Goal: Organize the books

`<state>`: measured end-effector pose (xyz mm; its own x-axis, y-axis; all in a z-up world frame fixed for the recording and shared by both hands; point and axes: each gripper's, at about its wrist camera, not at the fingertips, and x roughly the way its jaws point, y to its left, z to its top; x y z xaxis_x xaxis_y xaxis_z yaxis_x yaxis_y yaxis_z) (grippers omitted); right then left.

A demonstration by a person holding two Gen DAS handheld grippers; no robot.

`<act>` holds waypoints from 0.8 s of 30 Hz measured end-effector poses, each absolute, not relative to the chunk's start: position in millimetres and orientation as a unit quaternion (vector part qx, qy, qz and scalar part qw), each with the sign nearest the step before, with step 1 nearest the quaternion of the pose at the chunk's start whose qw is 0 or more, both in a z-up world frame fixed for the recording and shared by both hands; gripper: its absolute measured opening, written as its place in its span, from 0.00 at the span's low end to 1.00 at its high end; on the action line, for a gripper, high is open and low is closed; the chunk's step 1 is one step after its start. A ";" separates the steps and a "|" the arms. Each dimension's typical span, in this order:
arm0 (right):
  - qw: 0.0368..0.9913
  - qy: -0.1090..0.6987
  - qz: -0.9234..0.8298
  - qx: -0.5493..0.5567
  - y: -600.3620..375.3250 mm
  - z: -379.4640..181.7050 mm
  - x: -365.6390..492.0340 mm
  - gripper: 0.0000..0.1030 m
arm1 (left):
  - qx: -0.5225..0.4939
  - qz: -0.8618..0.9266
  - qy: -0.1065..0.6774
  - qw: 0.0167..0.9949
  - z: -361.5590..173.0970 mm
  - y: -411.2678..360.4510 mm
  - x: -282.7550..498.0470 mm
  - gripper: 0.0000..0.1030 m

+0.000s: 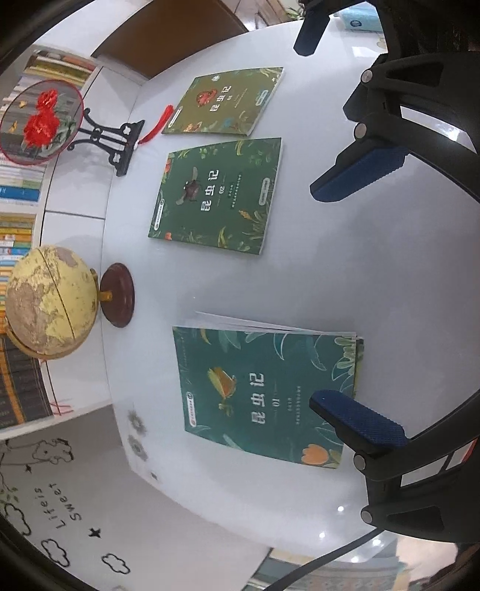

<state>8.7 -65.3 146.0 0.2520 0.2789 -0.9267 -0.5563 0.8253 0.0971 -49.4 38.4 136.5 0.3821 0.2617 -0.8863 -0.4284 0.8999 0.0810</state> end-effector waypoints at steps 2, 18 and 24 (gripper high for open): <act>0.779 0.557 0.265 -0.115 -65.6 145.0 10.2 1.00 | -0.081 0.202 0.518 0.827 136.0 39.0 -47.8 0.99; 0.778 0.570 0.242 -0.105 -68.2 141.2 20.1 1.00 | -0.094 0.185 0.532 0.821 131.0 40.9 -36.3 0.99; 0.778 0.571 0.238 -0.108 -65.0 140.1 22.3 1.00 | -0.099 0.184 0.535 0.819 129.6 45.8 -34.5 0.99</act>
<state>22.3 -65.0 140.1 0.2345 0.2472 -0.9402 -0.4946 0.8630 0.1035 -34.5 45.8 129.6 0.3608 0.1954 -0.9119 -0.4066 0.9129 0.0347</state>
